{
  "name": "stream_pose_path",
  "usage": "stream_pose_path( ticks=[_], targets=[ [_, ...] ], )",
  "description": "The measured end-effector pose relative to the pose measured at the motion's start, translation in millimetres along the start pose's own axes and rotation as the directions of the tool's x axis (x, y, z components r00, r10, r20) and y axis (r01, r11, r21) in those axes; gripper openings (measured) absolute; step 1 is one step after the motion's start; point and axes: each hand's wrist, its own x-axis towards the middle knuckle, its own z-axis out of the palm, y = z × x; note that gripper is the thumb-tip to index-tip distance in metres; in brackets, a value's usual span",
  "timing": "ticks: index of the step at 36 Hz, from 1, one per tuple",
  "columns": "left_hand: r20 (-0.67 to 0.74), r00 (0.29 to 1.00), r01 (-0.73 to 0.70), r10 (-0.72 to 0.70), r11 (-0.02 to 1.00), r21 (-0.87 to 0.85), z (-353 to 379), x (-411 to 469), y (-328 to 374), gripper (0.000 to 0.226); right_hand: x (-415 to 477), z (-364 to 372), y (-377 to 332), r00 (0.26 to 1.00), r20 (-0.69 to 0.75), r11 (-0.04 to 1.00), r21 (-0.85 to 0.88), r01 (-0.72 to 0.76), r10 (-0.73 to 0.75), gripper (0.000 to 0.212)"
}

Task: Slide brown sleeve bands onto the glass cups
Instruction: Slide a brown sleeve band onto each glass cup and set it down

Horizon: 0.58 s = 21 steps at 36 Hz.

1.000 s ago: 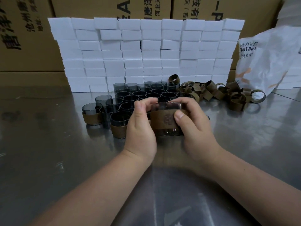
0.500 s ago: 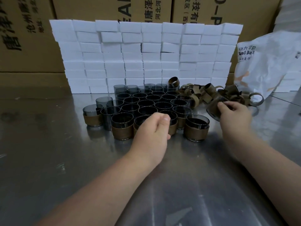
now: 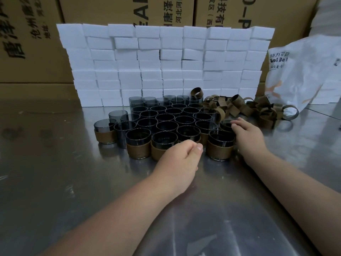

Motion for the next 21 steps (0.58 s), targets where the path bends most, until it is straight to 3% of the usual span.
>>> stream_pose_path(
  ticks=[4,12,21],
  targets=[
    [0.01,1.0,0.005,-0.005,1.0,0.006,0.1,0.2,-1.6,0.027,-1.2,0.2,-4.0,1.0,0.005,0.994,0.106,-0.029,0.028,0.025],
    [0.015,1.0,0.002,-0.003,1.0,0.03,0.7,0.7,-1.4,0.028,-5.8,-0.3,-6.6,1.0,0.028,0.994,0.111,0.002,-0.005,0.017],
    [0.026,1.0,0.009,-0.011,0.998,0.069,1.0,0.3,-1.5,0.028,-7.6,0.7,-8.1,0.997,0.067,0.978,0.204,-0.042,0.029,0.024]
  ],
)
